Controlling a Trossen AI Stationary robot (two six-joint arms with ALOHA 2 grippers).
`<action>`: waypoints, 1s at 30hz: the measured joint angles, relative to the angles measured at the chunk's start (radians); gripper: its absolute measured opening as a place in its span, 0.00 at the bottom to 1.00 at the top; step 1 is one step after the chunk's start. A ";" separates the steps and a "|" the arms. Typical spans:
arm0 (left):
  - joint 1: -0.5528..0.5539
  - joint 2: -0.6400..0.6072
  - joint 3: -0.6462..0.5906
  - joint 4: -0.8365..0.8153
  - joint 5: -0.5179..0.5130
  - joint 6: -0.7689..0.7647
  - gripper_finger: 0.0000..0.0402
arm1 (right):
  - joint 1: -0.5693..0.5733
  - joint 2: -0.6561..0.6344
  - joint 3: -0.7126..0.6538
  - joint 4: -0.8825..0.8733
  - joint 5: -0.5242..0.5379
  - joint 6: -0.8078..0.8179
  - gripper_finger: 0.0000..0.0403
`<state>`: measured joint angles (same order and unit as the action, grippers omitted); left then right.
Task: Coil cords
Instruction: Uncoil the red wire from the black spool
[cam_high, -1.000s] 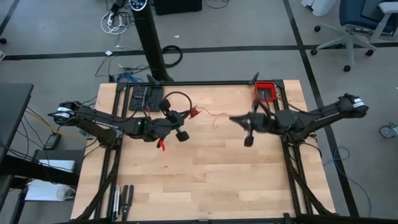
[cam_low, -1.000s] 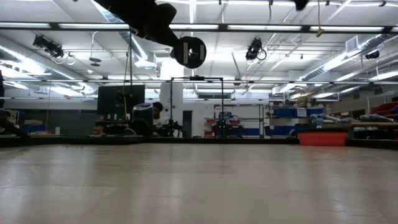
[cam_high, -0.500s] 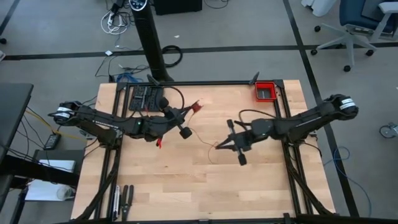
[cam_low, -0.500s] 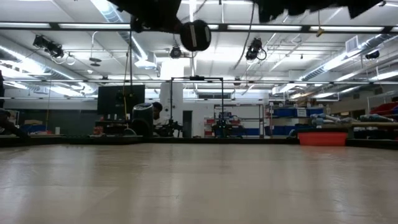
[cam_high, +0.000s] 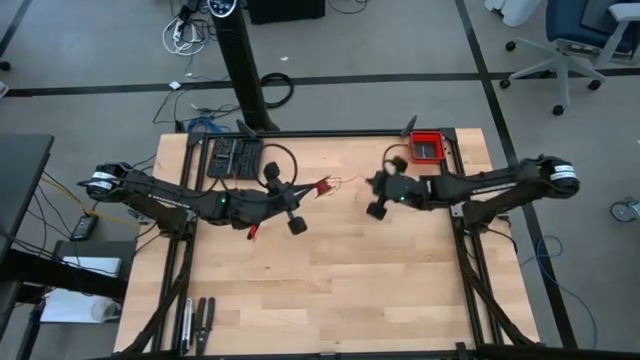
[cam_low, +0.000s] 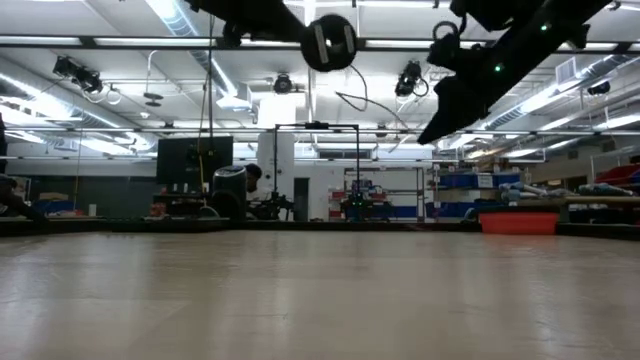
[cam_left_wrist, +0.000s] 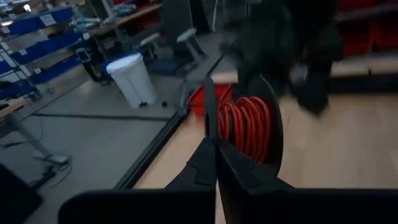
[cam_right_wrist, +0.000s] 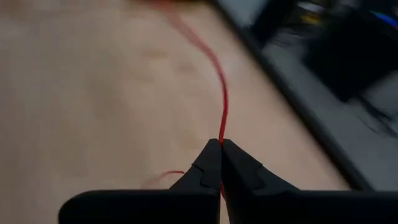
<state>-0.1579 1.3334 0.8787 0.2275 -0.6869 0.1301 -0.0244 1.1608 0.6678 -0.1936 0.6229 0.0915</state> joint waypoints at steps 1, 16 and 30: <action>0.002 0.000 0.000 -0.028 -0.009 0.001 0.01 | -0.002 -0.029 0.000 -0.024 0.035 0.019 0.00; 0.026 0.000 0.000 -0.298 -0.347 -0.034 0.01 | 0.166 -0.438 0.000 0.206 -0.294 -0.143 0.00; 0.025 0.000 0.000 -0.123 -0.392 -0.032 0.01 | 0.232 -0.283 0.000 0.387 -0.855 -0.206 0.00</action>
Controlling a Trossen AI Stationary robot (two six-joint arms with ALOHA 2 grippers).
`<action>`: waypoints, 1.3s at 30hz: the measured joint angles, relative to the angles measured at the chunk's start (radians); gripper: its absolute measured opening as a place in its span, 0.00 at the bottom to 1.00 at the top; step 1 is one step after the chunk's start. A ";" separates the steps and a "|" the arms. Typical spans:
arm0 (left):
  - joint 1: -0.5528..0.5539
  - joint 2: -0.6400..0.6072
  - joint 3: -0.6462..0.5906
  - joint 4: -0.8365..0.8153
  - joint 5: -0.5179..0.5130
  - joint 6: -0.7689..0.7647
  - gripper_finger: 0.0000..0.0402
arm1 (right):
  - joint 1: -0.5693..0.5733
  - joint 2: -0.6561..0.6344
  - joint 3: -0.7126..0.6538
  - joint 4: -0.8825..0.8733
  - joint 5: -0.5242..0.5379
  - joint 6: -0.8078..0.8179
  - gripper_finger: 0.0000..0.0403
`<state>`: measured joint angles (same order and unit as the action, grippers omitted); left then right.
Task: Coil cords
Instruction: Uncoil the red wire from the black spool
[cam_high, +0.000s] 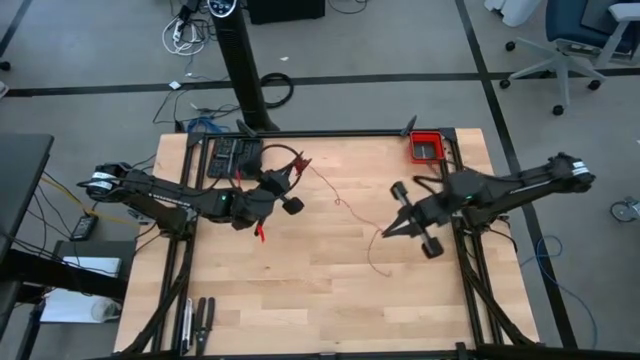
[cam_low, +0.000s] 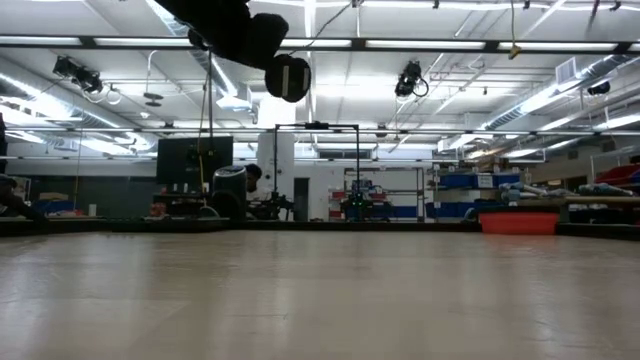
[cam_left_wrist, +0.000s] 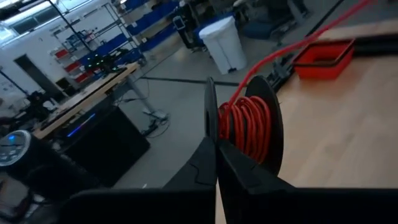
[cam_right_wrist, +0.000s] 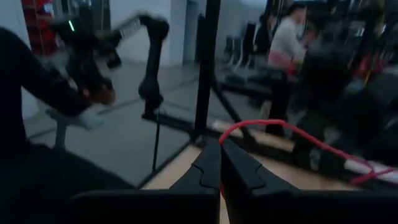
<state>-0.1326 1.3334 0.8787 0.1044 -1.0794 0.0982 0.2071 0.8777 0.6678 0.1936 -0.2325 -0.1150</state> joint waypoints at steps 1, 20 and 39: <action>0.000 0.000 0.000 0.015 0.008 0.000 0.01 | -0.003 0.026 0.000 0.001 0.000 -0.003 0.00; -0.002 0.000 0.000 0.115 0.133 0.005 0.01 | -0.085 0.477 0.000 0.218 -0.076 0.059 0.02; -0.068 0.000 0.000 0.249 0.123 0.184 0.01 | -0.195 0.147 0.000 -0.420 -0.055 0.207 0.27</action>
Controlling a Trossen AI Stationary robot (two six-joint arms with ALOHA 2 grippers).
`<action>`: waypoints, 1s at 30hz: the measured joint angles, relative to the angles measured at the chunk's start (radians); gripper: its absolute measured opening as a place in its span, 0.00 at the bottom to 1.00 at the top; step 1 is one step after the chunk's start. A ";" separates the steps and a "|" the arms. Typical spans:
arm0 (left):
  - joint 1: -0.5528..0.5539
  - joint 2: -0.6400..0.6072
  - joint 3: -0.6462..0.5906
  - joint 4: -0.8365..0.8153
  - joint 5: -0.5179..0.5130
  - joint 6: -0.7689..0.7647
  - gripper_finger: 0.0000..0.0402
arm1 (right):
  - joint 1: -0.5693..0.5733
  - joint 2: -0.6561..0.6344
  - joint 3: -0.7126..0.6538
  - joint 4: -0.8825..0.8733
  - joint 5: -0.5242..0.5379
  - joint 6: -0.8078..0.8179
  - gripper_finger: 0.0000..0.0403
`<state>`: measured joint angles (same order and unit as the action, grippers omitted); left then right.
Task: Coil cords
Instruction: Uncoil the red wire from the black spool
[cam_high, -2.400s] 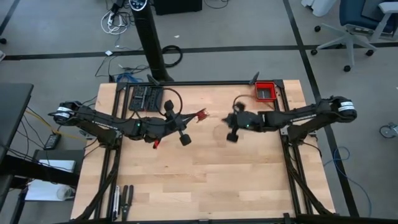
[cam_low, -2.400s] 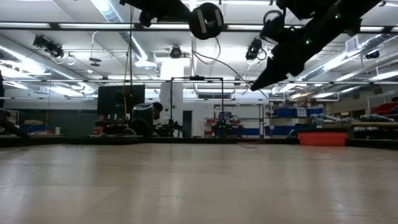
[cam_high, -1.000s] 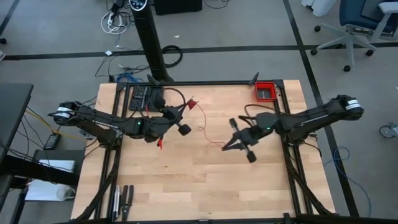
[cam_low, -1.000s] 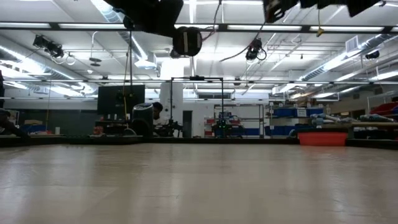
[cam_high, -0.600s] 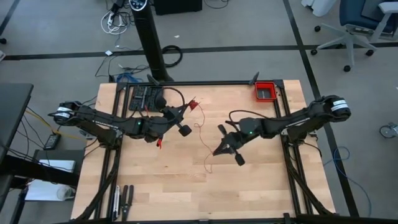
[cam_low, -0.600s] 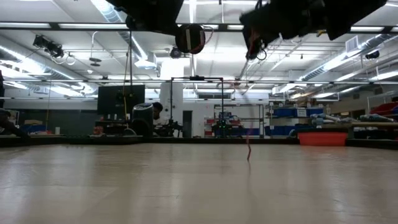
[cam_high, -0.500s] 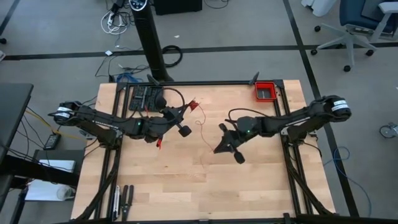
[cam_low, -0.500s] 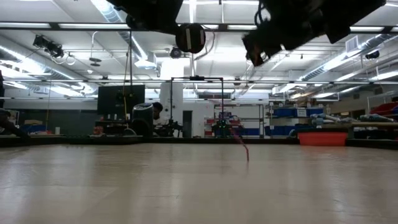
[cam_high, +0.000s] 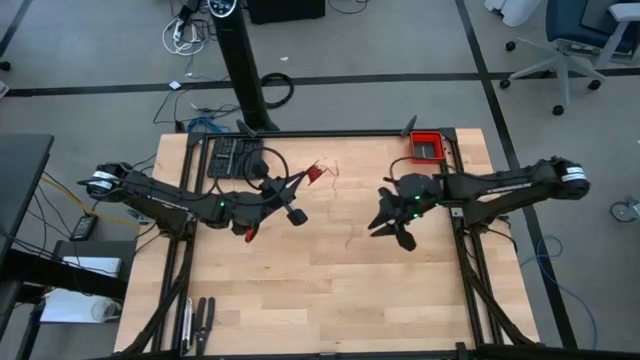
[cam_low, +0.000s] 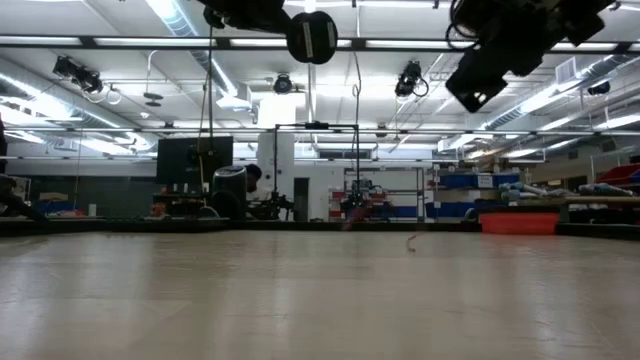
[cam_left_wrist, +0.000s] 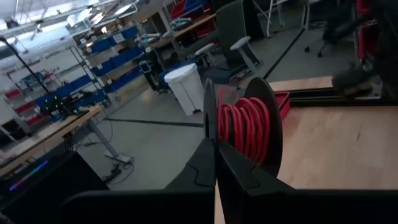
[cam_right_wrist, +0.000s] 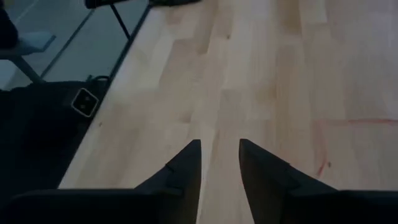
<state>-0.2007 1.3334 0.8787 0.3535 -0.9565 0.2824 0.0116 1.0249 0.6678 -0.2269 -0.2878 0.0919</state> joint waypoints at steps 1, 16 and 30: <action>-0.004 0.000 0.000 0.002 0.000 0.006 0.01 | 0.000 -0.025 0.000 -0.007 0.038 -0.006 0.27; -0.049 0.001 0.000 0.098 0.273 0.172 0.01 | 0.063 -0.136 0.000 0.269 0.413 -0.123 0.19; -0.050 0.001 0.000 0.061 0.562 0.212 0.00 | 0.126 0.051 0.000 0.575 0.336 -0.258 0.18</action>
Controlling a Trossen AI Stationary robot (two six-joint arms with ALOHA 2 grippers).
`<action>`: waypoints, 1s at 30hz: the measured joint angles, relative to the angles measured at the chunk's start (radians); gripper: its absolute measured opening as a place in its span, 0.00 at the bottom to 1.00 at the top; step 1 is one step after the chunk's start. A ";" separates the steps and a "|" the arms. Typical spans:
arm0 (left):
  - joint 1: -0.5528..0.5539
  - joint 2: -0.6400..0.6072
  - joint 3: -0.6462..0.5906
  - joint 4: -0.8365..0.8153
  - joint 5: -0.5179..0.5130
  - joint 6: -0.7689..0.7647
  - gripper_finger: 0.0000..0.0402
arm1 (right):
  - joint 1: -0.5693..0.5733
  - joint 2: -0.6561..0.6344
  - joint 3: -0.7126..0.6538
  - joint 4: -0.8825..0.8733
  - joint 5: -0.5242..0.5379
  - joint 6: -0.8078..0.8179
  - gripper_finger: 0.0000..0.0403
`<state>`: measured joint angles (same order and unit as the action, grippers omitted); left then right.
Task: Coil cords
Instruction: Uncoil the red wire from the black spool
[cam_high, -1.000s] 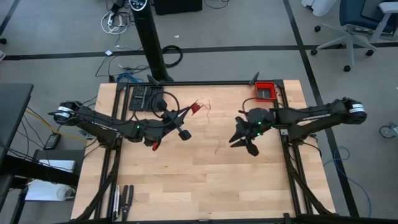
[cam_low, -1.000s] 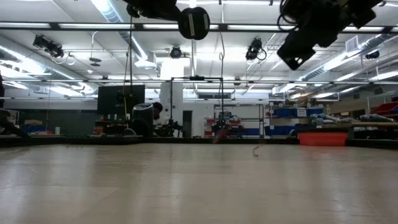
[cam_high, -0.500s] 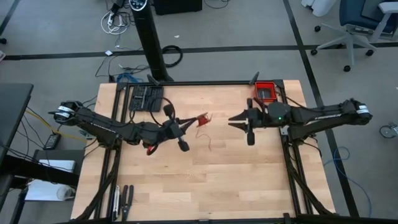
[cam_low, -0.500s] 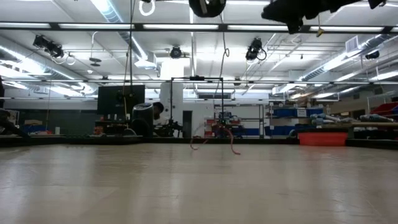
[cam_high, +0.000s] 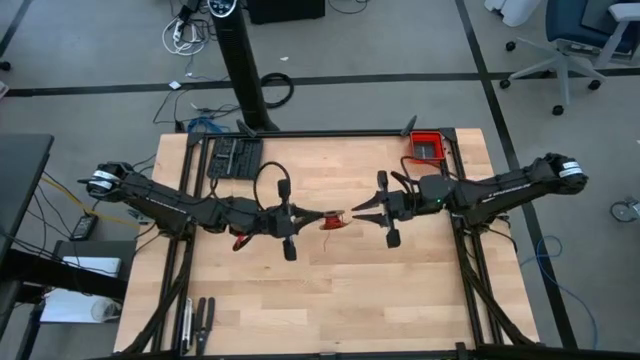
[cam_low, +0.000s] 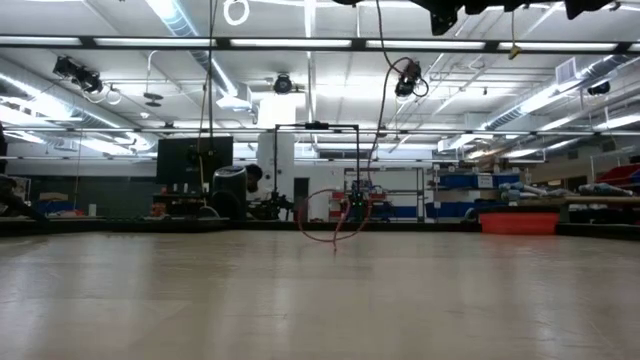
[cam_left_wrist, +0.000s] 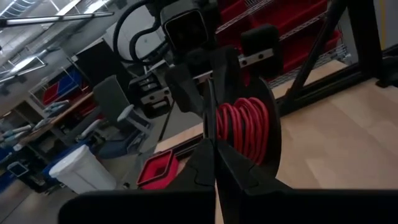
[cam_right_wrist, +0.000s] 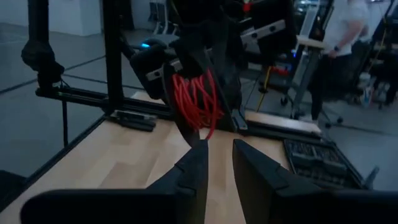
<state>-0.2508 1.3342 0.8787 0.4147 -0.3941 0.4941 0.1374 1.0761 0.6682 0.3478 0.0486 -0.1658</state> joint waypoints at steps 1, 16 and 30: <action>0.000 0.000 0.000 -0.003 0.000 -0.001 0.00 | 0.000 0.011 0.000 0.013 0.000 -0.010 0.18; 0.007 0.006 0.000 -0.005 0.005 -0.030 0.00 | 0.005 0.068 0.000 0.148 0.055 -0.154 0.15; 0.120 0.053 0.000 0.009 0.185 -0.343 0.00 | 0.003 0.090 0.000 0.144 0.024 -0.152 0.12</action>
<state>-0.1312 1.3869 0.8787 0.4236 -0.2093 0.1514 0.1400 1.1657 0.6682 0.4920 0.0731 -0.3180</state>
